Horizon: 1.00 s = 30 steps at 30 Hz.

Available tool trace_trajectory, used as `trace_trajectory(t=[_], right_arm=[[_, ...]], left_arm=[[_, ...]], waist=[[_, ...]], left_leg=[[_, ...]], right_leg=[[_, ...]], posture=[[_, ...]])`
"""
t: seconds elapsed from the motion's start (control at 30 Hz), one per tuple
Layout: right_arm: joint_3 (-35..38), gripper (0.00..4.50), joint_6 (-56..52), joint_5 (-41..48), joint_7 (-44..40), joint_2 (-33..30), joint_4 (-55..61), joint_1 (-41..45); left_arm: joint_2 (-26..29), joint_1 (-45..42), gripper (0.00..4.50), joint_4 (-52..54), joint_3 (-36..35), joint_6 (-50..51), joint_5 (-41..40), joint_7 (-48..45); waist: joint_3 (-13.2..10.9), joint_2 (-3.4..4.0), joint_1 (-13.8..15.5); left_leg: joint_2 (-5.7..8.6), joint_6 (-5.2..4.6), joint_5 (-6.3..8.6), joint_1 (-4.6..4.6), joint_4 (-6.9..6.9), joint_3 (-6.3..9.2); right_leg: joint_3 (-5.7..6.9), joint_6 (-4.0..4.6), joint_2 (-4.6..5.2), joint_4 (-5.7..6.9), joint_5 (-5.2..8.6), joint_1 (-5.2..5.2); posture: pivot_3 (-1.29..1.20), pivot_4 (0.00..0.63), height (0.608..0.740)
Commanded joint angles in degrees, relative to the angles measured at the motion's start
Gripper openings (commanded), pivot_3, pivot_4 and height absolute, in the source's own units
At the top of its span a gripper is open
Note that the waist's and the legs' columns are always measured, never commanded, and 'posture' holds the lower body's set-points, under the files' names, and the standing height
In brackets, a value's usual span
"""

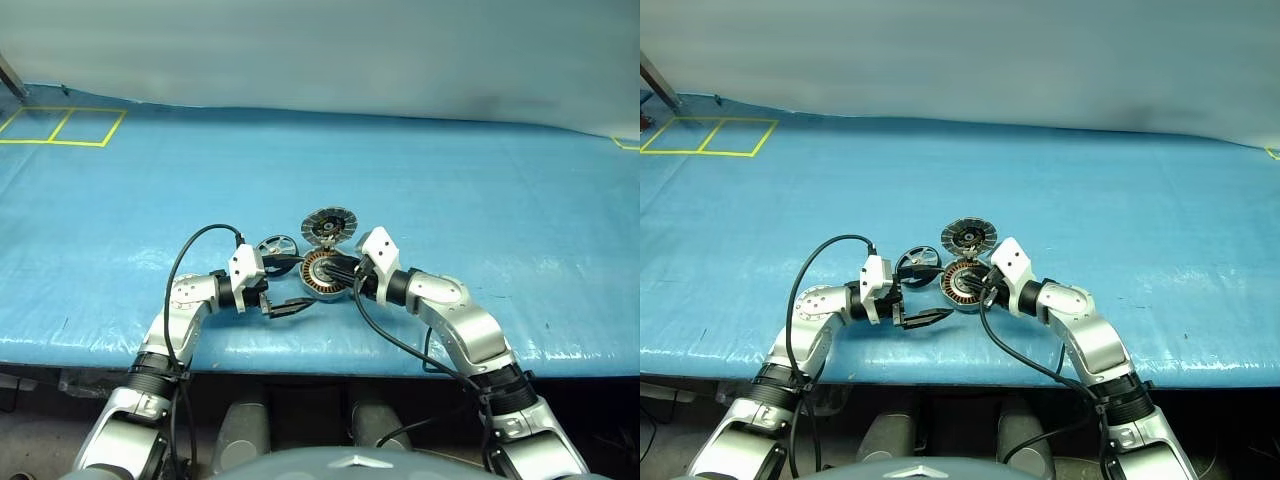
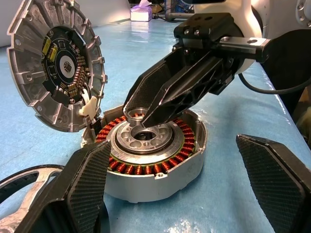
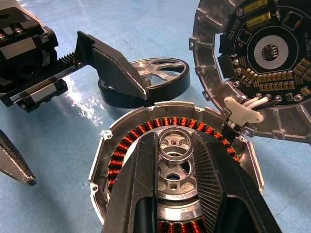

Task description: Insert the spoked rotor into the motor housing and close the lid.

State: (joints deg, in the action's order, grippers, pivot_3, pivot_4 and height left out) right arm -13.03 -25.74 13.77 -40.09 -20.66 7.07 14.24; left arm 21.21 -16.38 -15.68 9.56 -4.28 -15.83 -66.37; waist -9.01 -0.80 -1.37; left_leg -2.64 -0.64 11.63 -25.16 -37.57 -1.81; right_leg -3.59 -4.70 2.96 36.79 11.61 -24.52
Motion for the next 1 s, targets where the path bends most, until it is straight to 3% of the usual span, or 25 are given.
trace_trajectory(t=[0.03, 1.0], right_arm=[[0.1, 0.69, 1.2, -0.2, -0.3, 0.2, 0.8, 0.2], [-0.5, 0.69, 1.1, -1.6, 0.0, 0.6, -0.5, -0.2]], left_arm=[[0.1, 0.0, 4.5, 0.7, -0.1, -1.1, -0.1, -0.4], [0.1, -0.5, 4.5, -0.6, -0.4, -2.0, 0.8, 0.5]], waist=[[0.0, 0.0, 0.0], [0.0, 0.0, 0.0]], left_leg=[[0.0, 0.0, 0.0, 0.0, 0.0, 0.0], [0.0, 0.0, 0.0, 0.01, 0.0, 0.0]], right_leg=[[0.0, 0.0, 0.0, 0.0, 0.0, 0.0], [0.0, -0.01, 0.0, 0.0, 0.01, 0.0]], posture=[[0.0, 0.15, 0.74], [0.0, 0.15, 0.74]])
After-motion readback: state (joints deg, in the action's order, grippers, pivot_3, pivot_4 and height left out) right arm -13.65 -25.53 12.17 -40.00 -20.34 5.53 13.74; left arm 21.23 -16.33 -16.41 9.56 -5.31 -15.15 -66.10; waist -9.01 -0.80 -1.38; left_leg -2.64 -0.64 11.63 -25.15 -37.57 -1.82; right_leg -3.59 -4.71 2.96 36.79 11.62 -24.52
